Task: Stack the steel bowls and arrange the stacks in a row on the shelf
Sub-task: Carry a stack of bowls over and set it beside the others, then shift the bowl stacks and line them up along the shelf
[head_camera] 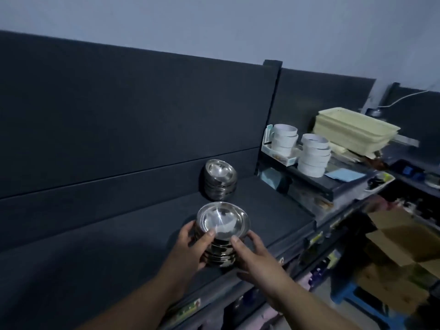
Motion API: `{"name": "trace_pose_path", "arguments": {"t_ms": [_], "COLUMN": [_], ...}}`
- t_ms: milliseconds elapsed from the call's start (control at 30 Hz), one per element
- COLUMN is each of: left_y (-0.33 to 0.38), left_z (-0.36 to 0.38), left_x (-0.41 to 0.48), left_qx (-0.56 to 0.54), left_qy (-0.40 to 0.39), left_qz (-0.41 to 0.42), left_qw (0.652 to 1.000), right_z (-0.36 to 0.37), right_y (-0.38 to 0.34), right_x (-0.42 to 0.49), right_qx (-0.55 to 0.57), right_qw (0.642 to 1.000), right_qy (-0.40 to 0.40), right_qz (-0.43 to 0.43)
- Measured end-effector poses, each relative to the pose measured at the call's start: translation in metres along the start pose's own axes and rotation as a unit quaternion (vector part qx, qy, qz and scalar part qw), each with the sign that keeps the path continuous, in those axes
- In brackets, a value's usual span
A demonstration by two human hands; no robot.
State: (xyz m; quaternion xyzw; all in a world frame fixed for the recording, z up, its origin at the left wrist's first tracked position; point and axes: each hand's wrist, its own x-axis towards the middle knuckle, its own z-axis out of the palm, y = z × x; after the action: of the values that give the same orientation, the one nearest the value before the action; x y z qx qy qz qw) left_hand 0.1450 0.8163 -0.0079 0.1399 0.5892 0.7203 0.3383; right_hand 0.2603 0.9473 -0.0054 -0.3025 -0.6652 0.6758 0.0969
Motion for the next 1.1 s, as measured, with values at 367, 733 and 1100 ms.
{"name": "trace_pose_path", "arguments": {"t_ms": [367, 733, 1100], "left_y": [0.005, 0.017, 0.012], "left_z": [-0.050, -0.080, -0.073], "left_x": [0.096, 0.144, 0.132], "left_qx": [0.009, 0.092, 0.240], "left_qy": [0.086, 0.120, 0.197], "left_qz": [0.042, 0.040, 0.004], "left_qw": [0.995, 0.988, 0.951], "right_z": [0.038, 0.060, 0.062], "right_y": [-0.012, -0.022, -0.014], "right_x": [0.136, 0.211, 0.209], "right_qx": [0.014, -0.050, -0.165], "right_qw": [0.995, 0.992, 0.983], "right_qy": [-0.101, -0.097, -0.063], "right_qz": [-0.018, -0.068, -0.058]}}
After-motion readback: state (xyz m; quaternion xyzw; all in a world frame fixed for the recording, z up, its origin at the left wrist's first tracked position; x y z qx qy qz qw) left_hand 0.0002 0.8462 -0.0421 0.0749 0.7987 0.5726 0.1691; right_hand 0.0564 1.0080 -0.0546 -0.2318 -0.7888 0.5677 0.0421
